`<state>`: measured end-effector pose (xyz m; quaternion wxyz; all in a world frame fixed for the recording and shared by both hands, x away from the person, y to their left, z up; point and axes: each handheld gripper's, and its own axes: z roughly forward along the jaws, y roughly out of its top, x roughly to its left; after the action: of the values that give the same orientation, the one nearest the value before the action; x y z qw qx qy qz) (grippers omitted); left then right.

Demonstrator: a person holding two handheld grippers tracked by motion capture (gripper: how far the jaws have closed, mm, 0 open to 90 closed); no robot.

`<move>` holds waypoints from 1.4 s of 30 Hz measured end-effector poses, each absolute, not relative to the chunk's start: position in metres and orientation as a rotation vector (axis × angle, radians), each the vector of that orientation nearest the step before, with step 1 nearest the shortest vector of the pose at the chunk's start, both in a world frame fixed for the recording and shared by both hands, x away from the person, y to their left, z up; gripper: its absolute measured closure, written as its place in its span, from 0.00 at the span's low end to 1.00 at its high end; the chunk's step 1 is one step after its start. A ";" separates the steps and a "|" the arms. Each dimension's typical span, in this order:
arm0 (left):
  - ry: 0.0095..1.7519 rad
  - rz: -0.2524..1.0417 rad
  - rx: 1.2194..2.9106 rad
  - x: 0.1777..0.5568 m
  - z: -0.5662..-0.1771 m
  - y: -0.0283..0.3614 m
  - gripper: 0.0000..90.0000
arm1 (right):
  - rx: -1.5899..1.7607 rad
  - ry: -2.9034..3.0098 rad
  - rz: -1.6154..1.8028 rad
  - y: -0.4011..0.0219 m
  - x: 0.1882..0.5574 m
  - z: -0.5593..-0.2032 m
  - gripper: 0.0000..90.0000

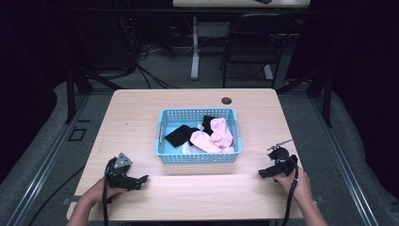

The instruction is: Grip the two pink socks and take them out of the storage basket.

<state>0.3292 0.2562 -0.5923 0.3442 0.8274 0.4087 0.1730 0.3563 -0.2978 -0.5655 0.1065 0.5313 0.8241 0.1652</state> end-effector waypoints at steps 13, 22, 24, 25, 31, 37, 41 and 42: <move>1.063 0.451 2.148 0.329 -0.592 0.256 0.00 | 1.575 2.423 0.481 -0.298 0.356 -0.565 0.00; 1.063 0.451 2.146 0.329 -0.592 0.256 0.00 | 1.612 2.415 0.513 -0.296 0.359 -0.546 0.00; 1.062 0.451 2.149 0.329 -0.592 0.256 0.00 | 1.604 2.413 0.521 -0.296 0.358 -0.540 0.00; 1.063 0.452 2.147 0.329 -0.592 0.256 0.00 | 1.614 2.409 0.533 -0.296 0.357 -0.536 0.00; 1.067 0.455 2.143 0.328 -0.592 0.256 0.00 | 1.630 2.424 0.546 -0.297 0.359 -0.519 0.00; 1.071 0.455 2.141 0.328 -0.592 0.255 0.00 | 1.573 2.438 0.547 -0.287 0.359 -0.506 0.00; 1.075 0.455 2.140 0.328 -0.592 0.255 0.00 | 1.534 2.456 0.549 -0.278 0.359 -0.495 0.00; 1.076 0.455 2.140 0.328 -0.592 0.255 0.00 | 1.518 2.453 0.556 -0.276 0.360 -0.492 0.00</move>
<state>0.3275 0.2553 -0.5924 0.3447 0.8239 0.4144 0.1752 0.3596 -0.2762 -0.4921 0.1017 0.5140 0.8307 0.1881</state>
